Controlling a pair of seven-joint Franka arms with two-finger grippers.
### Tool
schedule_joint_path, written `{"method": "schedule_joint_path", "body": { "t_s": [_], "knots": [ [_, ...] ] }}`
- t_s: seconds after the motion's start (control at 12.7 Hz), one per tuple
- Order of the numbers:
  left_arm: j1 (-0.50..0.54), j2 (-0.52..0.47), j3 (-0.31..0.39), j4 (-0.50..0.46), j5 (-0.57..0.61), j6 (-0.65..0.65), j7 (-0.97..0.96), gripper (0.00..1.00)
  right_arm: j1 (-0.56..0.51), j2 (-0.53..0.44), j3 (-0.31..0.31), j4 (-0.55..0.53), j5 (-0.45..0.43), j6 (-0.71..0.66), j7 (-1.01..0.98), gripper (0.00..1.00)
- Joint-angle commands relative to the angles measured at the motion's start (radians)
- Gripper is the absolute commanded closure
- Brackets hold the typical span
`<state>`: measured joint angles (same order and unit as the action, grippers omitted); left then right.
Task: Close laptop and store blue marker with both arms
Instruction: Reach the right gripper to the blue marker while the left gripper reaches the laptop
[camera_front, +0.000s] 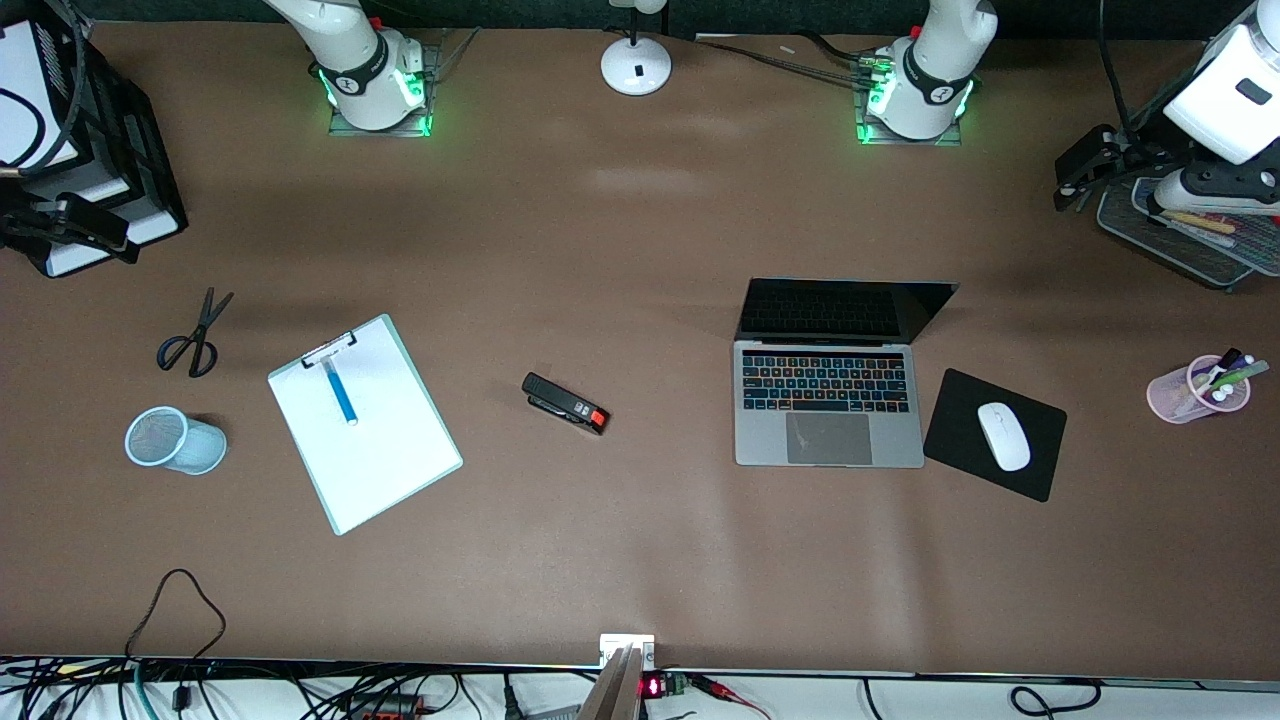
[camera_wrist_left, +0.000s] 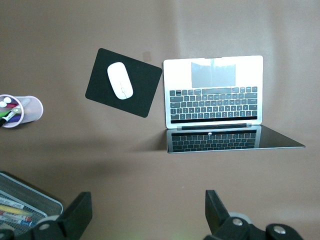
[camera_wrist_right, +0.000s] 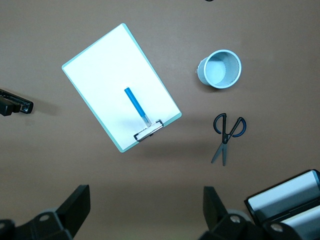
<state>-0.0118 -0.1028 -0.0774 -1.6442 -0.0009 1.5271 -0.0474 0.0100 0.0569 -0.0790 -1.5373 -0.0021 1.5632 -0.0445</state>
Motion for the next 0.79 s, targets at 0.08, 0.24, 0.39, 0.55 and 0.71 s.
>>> {"method": "schedule_joint_path", "body": {
  "t_s": [0.08,0.24,0.39,0.55,0.71],
  "knots": [
    [0.009,-0.003,-0.004,0.012,-0.013,-0.015,0.024,0.0,-0.004,-0.005,0.008,0.0,0.001,0.001,0.0,0.0],
    [0.009,-0.003,-0.004,0.012,-0.013,-0.015,0.024,0.0,-0.001,0.004,0.008,0.0,0.001,0.004,0.0,0.0],
    [0.009,0.009,-0.004,0.015,-0.01,-0.015,0.018,0.0,-0.001,0.04,0.008,0.0,0.001,0.018,0.0,0.0],
    [0.009,0.052,-0.004,0.062,-0.01,-0.036,0.015,0.0,0.008,0.075,0.008,0.002,0.004,0.027,0.002,0.0],
    [0.007,0.084,-0.005,0.092,-0.013,-0.079,0.012,0.0,0.01,0.122,0.008,0.002,0.014,0.047,0.002,0.0]
  ]
}}
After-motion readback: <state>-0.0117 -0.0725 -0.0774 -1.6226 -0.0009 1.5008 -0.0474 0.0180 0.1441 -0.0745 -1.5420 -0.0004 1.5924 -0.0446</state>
